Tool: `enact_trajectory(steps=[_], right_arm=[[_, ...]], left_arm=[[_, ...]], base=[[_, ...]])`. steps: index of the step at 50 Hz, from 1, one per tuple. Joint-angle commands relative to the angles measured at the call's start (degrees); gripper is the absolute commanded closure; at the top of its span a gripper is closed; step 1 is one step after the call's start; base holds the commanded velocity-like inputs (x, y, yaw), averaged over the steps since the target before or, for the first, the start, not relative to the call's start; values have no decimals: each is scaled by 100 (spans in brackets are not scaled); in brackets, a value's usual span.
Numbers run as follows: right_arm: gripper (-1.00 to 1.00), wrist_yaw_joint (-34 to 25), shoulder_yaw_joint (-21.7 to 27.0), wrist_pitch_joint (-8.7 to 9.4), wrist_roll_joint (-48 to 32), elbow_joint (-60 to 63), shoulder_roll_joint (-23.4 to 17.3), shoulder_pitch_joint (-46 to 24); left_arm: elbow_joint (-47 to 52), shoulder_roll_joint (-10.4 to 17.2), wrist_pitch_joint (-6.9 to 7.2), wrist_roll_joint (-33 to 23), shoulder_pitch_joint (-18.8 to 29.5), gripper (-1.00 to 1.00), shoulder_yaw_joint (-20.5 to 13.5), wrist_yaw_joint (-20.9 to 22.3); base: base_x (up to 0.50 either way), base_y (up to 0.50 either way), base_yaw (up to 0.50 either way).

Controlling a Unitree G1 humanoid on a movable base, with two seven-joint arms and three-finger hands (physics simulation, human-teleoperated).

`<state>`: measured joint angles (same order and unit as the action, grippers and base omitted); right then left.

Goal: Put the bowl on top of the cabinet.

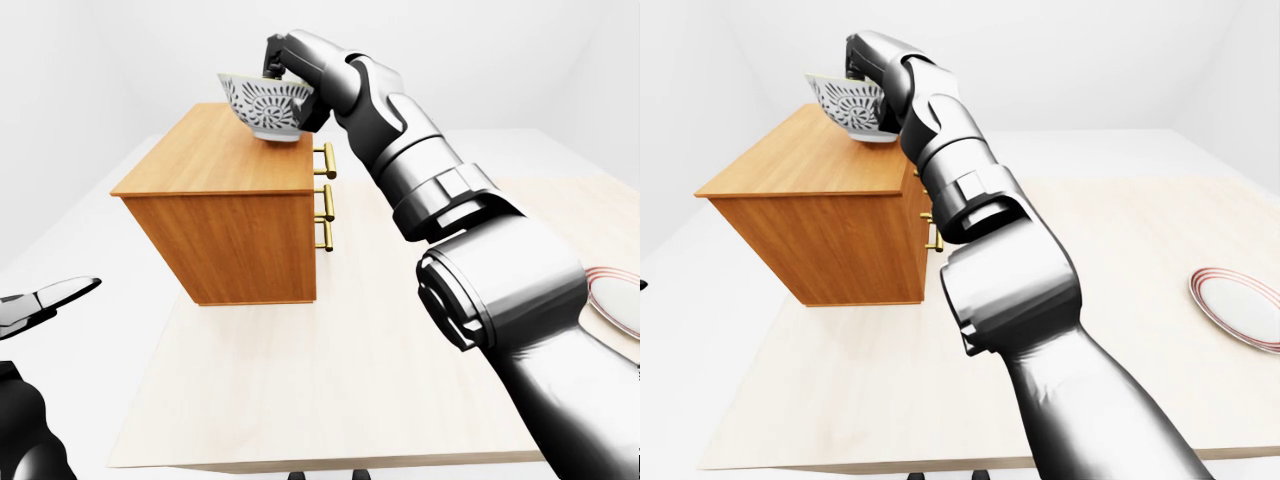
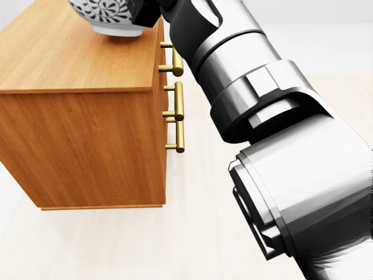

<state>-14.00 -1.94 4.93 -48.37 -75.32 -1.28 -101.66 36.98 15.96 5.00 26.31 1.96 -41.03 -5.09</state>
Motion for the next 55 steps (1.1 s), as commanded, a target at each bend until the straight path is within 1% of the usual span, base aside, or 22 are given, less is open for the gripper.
enact_trajectory(steps=[1, 2, 3, 6, 8, 9, 12, 14, 15, 16, 20, 27, 32, 39, 41, 43, 46, 48, 49, 50, 51, 55], right_arm=[[64, -67, 265, -16, 233, -120, 225, 250], [51, -64, 259, -14, 230, -118, 234, 250], [18, -69, 250, -22, 226, -112, 255, 216], [15, -84, 253, -34, 235, -111, 261, 153], [-5, -89, 261, -61, 250, -106, 264, 84], [-29, -48, 255, -125, 246, -100, 264, 28], [-37, 8, 275, -240, 290, -93, 284, -111], [-68, 48, 259, -365, 297, -80, 326, -246], [-68, 50, 257, -370, 297, -83, 326, -250], [-100, 82, 254, -427, 307, -59, 360, -353], [-100, 191, 283, -545, 399, -34, 450, -625], [-100, 358, 382, -773, 755, 79, 651, -1515], [-100, 430, 383, -859, 996, 166, 737, -1834], [-100, 447, 443, -750, 1500, 389, 860, -1834], [-100, 455, 460, -598, 1647, 505, 918, -1834], [-100, 449, 417, -538, 1732, 544, 937, -1834], [-100, 450, 430, -353, 1929, 663, 989, -1834], [-100, 462, 365, -332, 1958, 675, 978, -1834], [-100, 442, 375, -268, 2016, 708, 984, -1834], [-100, 486, 339, -286, 2011, 729, 967, -1834], [-100, 442, 402, -216, 2127, 737, 984, -1834], [-100, 445, 346, -170, 2220, 760, 972, -1834]], left_arm=[[-4, -3, 0, -5, 3, -100, 17, -2], [-4, -5, 0, -10, 1, -100, 20, -2], [1, -8, 0, -16, -2, -100, 27, 0], [10, -6, 0, -2, -3, -100, 9, 3], [1, -1, 0, 5, 0, -100, -2, 4], [-2, -1, 0, 5, 4, -100, 1, 1], [-9, -9, 0, -12, 1, -100, 21, 5], [5, -14, 0, -16, -4, -100, 21, 0], [7, -14, 0, -15, -4, -100, 20, 0], [13, -14, 0, -7, -1, -100, 17, -1], [19, -29, 0, -28, -13, -100, 41, 2], [1, -45, 0, -44, -20, -100, 52, 14], [38, -44, 0, -35, -22, -100, 43, 7], [63, -55, 0, -65, -19, -100, 75, 3], [84, -57, 0, -63, -21, -100, 75, 0], [103, -58, 0, -60, -23, -100, 73, -1], [114, -63, 0, -60, -24, -100, 71, 3], [115, -63, 0, -57, -21, -100, 66, 3], [116, -60, 0, -51, -19, -100, 58, 2], [115, -59, 0, -48, -16, -100, 53, 0], [122, -61, 0, -38, -20, -100, 46, 6], [119, -57, 0, -23, -20, -100, 24, 7]], base=[[0, 0, 0], [1, 0, 0], [0, 0, 0], [0, 0, 0], [0, 0, 0], [0, 0, 0], [0, 0, 0], [0, 0, 0], [0, 0, 0], [0, 0, 0], [0, 0, 0], [0, 0, 0], [0, 0, 0], [0, 0, 0], [0, 0, 0], [0, 0, 0], [0, 0, 0], [0, 0, 0], [0, 0, 0], [0, 0, 0], [0, 0, 0], [0, 0, 0]])
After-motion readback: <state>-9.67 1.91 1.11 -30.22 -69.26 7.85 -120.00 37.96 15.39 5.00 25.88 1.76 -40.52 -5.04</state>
